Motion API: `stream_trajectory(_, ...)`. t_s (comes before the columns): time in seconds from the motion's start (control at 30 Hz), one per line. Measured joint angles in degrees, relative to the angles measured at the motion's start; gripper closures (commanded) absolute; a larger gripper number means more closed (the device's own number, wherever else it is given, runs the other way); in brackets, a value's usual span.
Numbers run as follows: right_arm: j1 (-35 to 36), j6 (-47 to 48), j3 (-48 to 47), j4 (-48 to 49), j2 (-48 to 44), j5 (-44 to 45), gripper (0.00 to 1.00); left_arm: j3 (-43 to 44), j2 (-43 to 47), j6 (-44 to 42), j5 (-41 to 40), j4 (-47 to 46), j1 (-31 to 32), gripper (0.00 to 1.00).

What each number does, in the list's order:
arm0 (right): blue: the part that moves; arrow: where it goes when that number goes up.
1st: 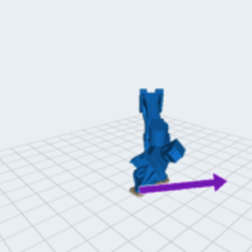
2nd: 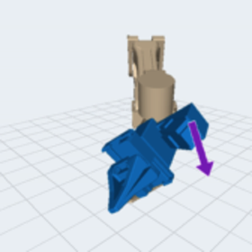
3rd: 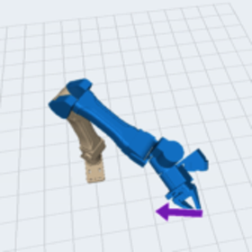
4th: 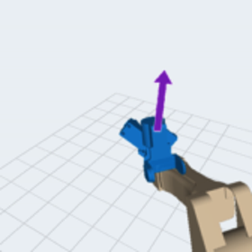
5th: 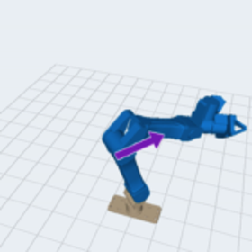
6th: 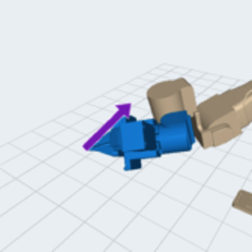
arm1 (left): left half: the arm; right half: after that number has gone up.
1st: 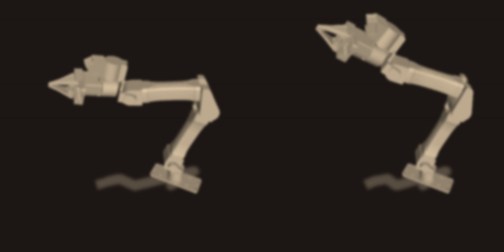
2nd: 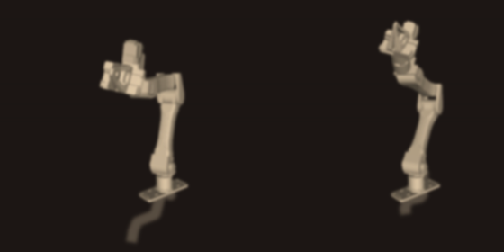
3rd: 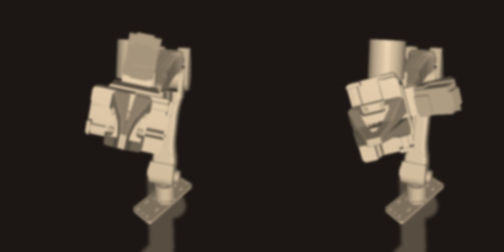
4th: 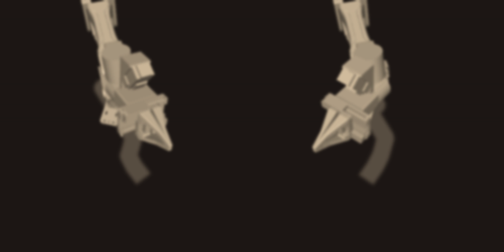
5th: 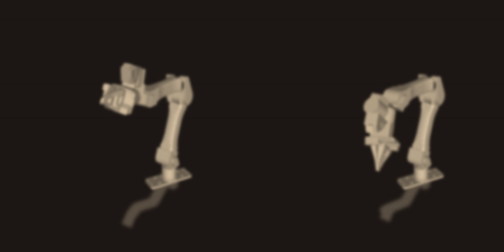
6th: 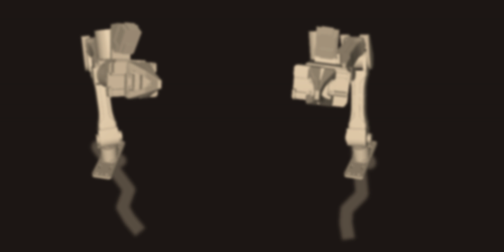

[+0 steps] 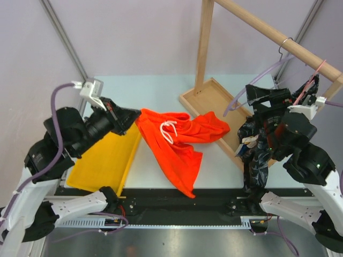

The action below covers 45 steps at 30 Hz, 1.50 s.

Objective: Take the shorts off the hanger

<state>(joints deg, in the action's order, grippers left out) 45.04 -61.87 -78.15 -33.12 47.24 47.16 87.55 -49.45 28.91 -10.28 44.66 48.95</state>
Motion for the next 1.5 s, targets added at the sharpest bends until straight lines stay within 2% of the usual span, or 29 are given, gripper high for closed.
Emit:
stream_trajectory(0.3,0.02,11.43,-2.8,-1.44,-2.08,-8.33,0.13,35.45,-15.87,-12.22,-9.57,4.63,-0.07,1.0)
stream_trajectory(0.37,0.02,12.92,-3.02,-1.46,-2.84,-9.99,0.13,39.69,-16.98,-15.58,-12.11,3.19,-0.07,1.0)
stream_trajectory(0.47,0.02,14.93,-3.89,-1.38,-3.82,-12.79,0.13,41.27,-16.87,-20.61,-15.43,0.0,-0.07,1.0)
stream_trajectory(0.57,0.02,16.76,-5.38,-1.4,-3.93,-15.34,0.13,41.46,-16.09,-26.77,-19.96,-4.42,-0.11,1.0)
stream_trajectory(0.87,0.02,18.88,-6.6,-4.13,-3.89,-18.75,0.14,41.9,-16.5,-53.35,-31.54,-26.01,-0.13,1.0)
stream_trajectory(1.0,0.02,18.86,-6.6,-4.85,-3.78,-20.26,0.14,37.05,-14.69,-60.04,-34.27,-32.89,-0.13,1.0)
stream_trajectory(1.1,0.02,18.67,-6.6,-4.83,-3.52,-21.59,0.14,26.1,-9.44,-59.76,-35.04,-34.71,-0.13,1.0)
stream_trajectory(1.27,0.02,18.38,-6.6,-4.81,-2.73,-24.02,0.14,9.7,-2.14,-53.16,-35.91,-32.96,-0.17,1.0)
stream_trajectory(1.37,0.02,18.38,-6.6,-4.81,-2.4,-25.22,0.14,5.79,-1.4,-49.77,-35.93,-31.43,-0.17,1.0)
stream_trajectory(1.5,0.02,18.38,-6.6,-4.94,-2.6,-25.81,0.14,5.29,-2.95,-47.52,-35.82,-29.94,-0.17,1.0)
